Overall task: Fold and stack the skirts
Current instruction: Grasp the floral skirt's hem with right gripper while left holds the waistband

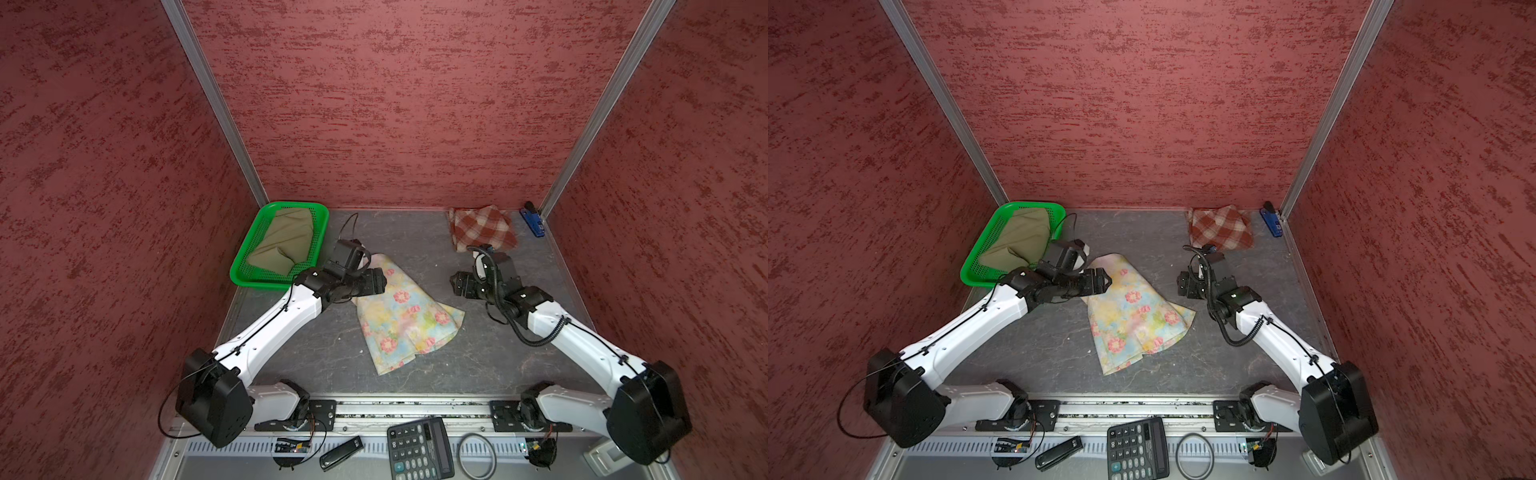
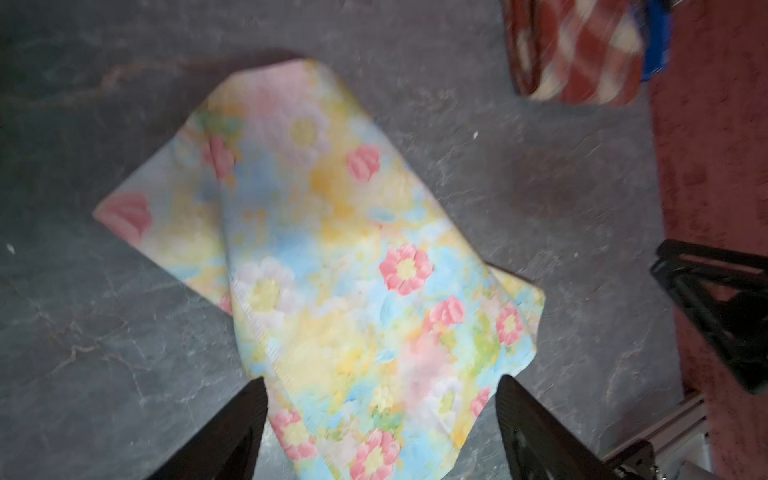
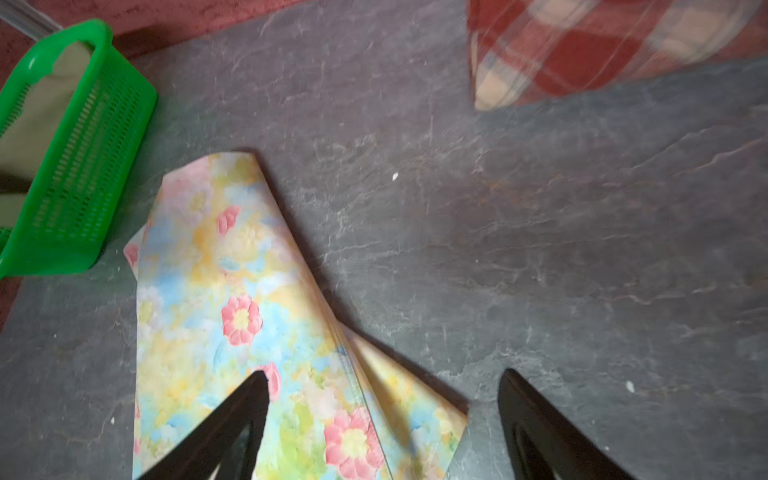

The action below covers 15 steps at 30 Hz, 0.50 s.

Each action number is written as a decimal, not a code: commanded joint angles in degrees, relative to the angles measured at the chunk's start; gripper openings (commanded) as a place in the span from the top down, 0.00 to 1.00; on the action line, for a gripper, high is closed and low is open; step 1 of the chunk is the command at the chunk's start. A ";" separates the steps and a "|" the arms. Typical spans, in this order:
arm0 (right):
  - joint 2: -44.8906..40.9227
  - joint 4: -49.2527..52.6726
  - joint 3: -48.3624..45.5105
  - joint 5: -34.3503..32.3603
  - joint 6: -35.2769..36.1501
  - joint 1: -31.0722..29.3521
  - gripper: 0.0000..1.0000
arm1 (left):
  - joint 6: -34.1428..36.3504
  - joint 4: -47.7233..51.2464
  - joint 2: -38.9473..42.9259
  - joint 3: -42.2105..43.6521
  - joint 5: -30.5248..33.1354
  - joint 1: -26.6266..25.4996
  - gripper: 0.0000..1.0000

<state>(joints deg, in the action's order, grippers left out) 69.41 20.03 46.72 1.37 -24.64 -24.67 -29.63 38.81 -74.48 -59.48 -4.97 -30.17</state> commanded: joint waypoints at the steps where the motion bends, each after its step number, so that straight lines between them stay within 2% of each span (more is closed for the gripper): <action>1: 0.50 0.83 0.14 2.56 -0.07 -1.18 0.13 | -4.05 1.27 -1.68 2.32 2.08 -0.67 0.15; 6: 1.43 1.98 -0.75 0.33 0.18 -7.18 0.13 | -4.05 -0.21 -6.51 1.08 3.03 -0.05 0.16; 11: 3.25 0.72 -2.32 -1.14 -2.78 -14.78 0.12 | -0.27 -0.09 -12.16 -5.48 1.26 6.13 0.16; 15: 6.86 -0.69 -3.79 -2.24 -4.13 -18.16 0.14 | 1.46 -0.29 -15.64 -9.41 0.65 8.71 0.15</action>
<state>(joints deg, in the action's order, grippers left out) 74.43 20.34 44.29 1.26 -26.74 -41.41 -30.48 39.27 -88.79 -66.61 -3.81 -22.52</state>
